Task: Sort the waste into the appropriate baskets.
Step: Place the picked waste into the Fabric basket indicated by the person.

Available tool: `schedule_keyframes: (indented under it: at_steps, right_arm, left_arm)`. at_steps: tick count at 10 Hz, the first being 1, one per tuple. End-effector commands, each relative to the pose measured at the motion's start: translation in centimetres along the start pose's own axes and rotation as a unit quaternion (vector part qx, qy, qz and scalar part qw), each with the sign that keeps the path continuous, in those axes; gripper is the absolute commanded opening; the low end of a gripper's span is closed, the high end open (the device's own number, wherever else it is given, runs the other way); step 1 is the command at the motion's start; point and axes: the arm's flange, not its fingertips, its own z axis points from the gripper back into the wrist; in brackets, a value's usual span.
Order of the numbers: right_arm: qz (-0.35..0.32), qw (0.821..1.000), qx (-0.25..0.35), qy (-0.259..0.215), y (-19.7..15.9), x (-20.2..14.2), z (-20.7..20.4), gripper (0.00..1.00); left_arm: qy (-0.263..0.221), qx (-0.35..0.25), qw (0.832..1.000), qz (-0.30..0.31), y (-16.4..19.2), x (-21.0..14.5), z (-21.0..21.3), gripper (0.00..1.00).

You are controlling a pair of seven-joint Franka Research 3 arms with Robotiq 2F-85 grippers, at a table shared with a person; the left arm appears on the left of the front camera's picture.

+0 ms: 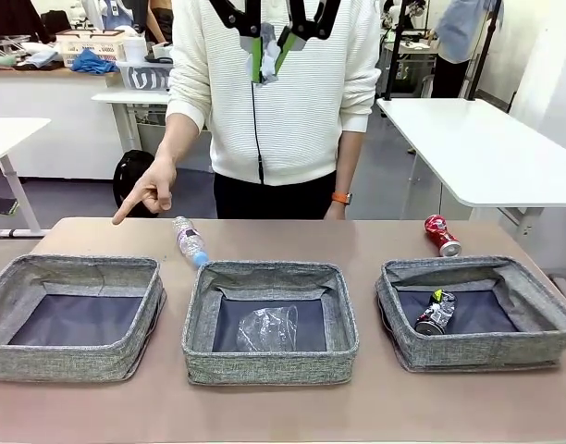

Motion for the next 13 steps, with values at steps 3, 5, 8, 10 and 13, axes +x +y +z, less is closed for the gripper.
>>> schedule_keyframes:
  at_steps: [3, 5, 8, 10, 13]
  right_arm:
    - [0.006, 1.0, -0.003, -0.006, -0.3, -0.1, 0.2, 0.13]
    - [0.006, 1.0, -0.003, -0.006, -0.3, -0.1, 0.2, 0.13]
    - [0.118, 0.987, 0.109, -0.029, 4.1, 0.6, -5.8, 0.13]
    - [0.184, 0.96, 0.183, -0.105, 9.3, 1.0, -11.9, 0.13]
    - [0.22, 0.951, 0.164, -0.146, 20.5, 3.1, -22.7, 0.13]
  left_arm:
    - [-0.005, -0.009, 1.0, -0.004, -0.3, 0.1, 0.0, 1.0]
    - [-0.005, -0.009, 1.0, -0.004, -0.3, 0.1, 0.0, 1.0]
    - [0.064, 0.118, 0.991, 0.019, 0.3, -0.7, 2.6, 1.0]
    - [0.019, 0.174, 0.982, 0.073, 2.2, -1.9, 7.8, 1.0]
    - [-0.086, 0.12, 0.986, 0.074, 3.3, -3.1, 12.6, 1.0]
